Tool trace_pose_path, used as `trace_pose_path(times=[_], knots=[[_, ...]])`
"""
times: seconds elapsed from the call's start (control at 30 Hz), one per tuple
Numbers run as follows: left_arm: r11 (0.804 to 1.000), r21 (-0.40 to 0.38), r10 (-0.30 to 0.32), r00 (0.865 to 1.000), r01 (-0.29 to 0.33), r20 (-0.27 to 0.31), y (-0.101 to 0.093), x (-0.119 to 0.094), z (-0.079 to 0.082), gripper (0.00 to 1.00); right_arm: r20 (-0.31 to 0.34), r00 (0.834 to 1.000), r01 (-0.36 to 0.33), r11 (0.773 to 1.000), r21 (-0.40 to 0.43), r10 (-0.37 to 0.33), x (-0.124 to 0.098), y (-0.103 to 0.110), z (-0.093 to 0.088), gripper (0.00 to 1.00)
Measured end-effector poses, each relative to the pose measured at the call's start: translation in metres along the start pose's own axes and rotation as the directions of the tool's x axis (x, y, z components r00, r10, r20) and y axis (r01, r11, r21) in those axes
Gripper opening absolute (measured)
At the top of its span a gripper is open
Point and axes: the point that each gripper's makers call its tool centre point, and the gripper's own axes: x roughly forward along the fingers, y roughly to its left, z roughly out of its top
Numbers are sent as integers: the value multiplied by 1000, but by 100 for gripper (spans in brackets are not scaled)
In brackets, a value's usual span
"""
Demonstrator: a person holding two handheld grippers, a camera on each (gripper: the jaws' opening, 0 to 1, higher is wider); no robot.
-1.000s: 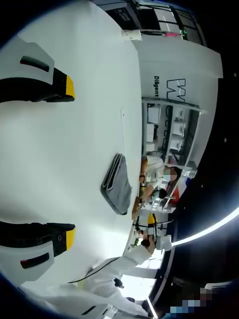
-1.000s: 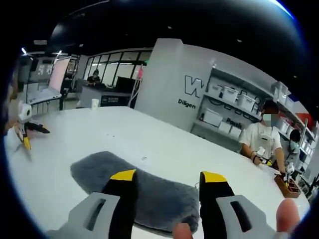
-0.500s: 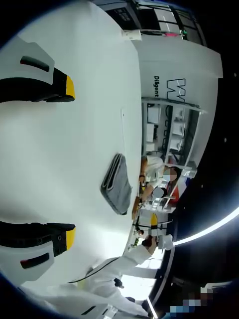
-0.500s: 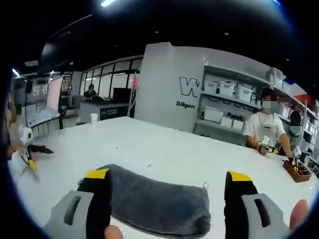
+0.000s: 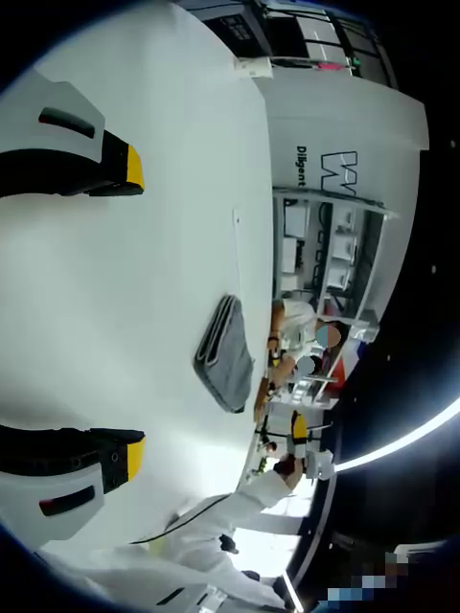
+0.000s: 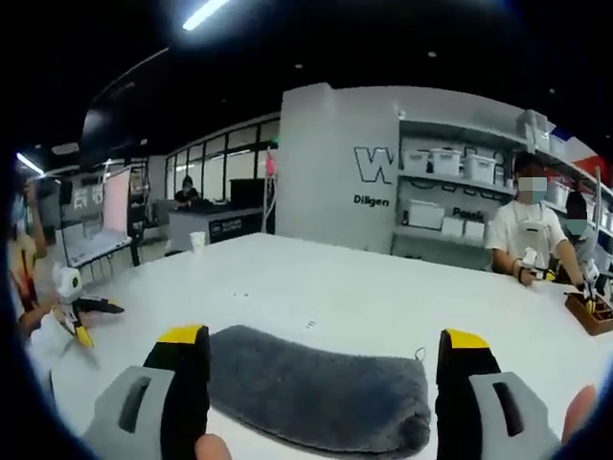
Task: Open the folded towel by lifting each exposed corner and separating the folded layers until the towel lies flat within the target outline without major curled edges
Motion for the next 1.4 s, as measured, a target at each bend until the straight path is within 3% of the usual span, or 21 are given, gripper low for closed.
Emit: trace_pose_path(times=[0.73,1.4], knots=[[1000,0,0,1000,0,-1,-1,0,0,100,36,999,-4,1000,20,3,-5,-6,9,100],[1000,12,-8,1000,8,12,-3,1,2,100,1,1000,-32,999,43,32,-12,-4,2,100]])
